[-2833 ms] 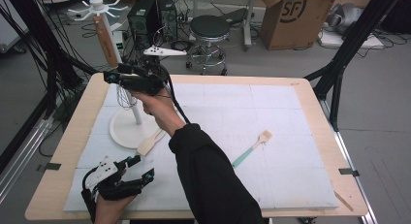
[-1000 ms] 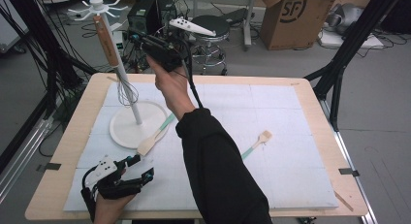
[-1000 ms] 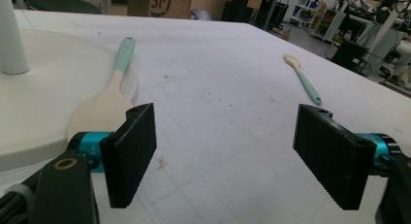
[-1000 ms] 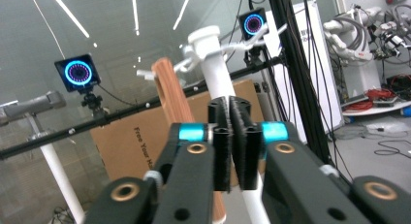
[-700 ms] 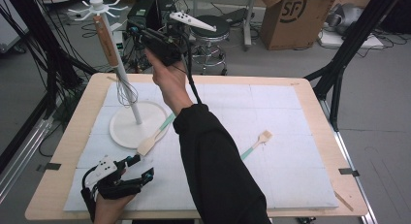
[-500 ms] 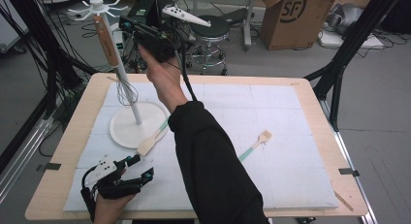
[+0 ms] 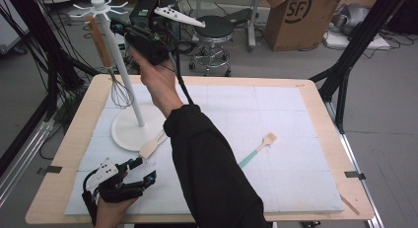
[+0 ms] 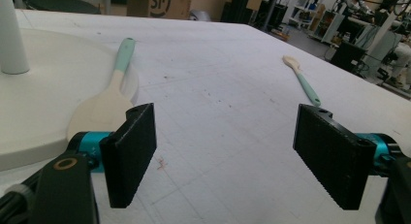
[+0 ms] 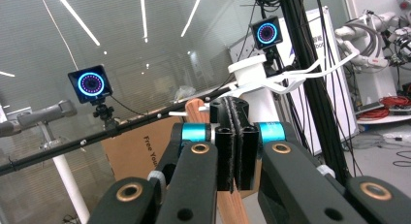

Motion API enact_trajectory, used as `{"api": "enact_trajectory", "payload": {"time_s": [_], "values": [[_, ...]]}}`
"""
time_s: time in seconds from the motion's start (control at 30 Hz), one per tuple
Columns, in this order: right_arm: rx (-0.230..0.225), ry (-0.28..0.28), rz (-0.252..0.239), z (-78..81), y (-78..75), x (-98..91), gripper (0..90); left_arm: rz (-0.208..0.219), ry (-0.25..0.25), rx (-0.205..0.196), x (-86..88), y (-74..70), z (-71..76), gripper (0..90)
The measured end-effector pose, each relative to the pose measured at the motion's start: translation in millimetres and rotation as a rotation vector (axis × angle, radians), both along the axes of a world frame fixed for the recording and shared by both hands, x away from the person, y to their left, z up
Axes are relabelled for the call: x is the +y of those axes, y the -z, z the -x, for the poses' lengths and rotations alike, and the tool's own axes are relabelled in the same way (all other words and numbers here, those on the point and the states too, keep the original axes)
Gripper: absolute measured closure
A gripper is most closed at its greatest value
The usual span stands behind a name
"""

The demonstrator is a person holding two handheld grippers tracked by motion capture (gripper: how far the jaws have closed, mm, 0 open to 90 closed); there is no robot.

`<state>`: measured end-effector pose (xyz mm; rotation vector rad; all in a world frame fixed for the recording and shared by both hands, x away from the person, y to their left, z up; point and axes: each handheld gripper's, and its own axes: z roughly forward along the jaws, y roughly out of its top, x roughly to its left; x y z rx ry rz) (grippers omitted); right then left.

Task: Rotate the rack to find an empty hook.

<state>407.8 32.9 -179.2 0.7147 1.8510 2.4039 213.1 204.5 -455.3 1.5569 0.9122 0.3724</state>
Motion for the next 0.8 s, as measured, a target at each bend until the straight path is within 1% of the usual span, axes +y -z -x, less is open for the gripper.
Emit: {"api": "enact_trajectory", "payload": {"time_s": [0.3, 0.5, 0.6, 0.63, 0.8], "values": [[-0.005, -0.015, 0.02, 6.0, -4.9, 15.8, 89.5, 0.0, 0.002, -0.001, 0.4, 0.0, -0.1, 24.1], [-0.004, -0.022, 0.025, 7.9, -4.5, 27.8, 89.5, 0.002, 0.005, 0.0, 0.9, -0.1, -0.1, 24.1], [-0.005, -0.025, 0.043, 8.1, -5.8, 32.3, 89.5, 0.003, 0.006, 0.0, 1.2, -0.1, 0.0, 24.2], [-0.01, -0.017, 0.063, 8.2, -6.5, 33.2, 89.5, 0.003, 0.005, -0.001, 1.2, -0.1, 0.1, 24.1], [0.0, -0.022, 0.069, 8.8, -1.2, 31.2, 89.6, -0.001, 0.003, -0.001, 0.5, -0.1, 0.3, 24.1]]}}
